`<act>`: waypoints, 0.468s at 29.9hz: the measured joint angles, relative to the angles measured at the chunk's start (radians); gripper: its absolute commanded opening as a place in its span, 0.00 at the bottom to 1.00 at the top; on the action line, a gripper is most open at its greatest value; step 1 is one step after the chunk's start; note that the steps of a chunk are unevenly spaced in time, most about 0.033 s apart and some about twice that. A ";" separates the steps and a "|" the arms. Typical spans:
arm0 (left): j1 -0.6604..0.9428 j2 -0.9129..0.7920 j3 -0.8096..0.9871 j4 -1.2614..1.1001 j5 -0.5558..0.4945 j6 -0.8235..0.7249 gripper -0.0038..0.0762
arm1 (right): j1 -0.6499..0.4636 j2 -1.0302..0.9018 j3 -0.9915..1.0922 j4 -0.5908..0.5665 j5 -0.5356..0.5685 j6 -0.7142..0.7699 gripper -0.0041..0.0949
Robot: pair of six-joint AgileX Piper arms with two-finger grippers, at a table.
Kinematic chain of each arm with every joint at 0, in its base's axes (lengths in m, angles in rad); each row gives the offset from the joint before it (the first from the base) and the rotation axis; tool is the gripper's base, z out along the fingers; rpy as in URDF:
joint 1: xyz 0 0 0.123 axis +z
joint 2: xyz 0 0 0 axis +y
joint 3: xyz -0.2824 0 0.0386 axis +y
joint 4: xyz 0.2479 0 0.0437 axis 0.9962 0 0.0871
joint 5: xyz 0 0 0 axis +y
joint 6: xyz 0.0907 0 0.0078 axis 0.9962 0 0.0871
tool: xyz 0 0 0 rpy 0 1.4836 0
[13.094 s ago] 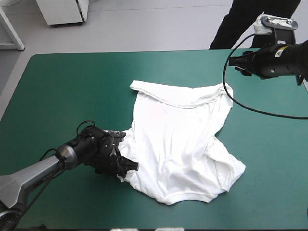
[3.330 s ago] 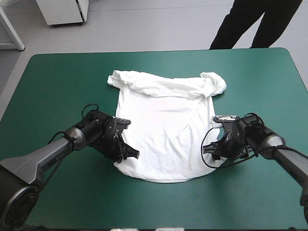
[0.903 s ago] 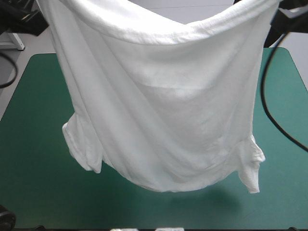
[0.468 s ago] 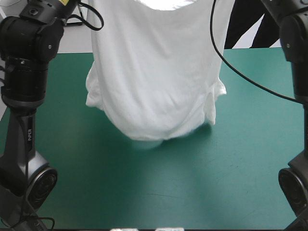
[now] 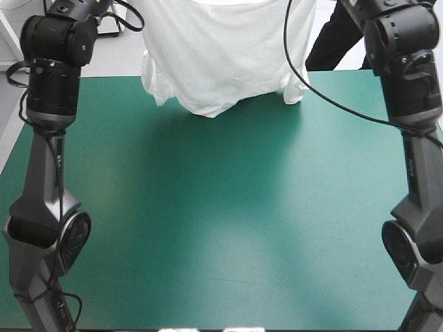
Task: Fold the cloth
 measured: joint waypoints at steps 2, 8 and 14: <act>0.007 0.046 0.000 -0.008 0.050 0.000 0.04 | -0.019 0.062 0.000 0.040 0.055 0.009 0.04; 0.008 0.250 0.004 -0.038 0.181 0.000 0.04 | -0.068 0.252 0.004 0.123 0.182 0.014 0.04; 0.008 0.386 0.012 -0.083 0.256 -0.003 0.04 | -0.085 0.385 0.007 0.146 0.237 0.014 0.02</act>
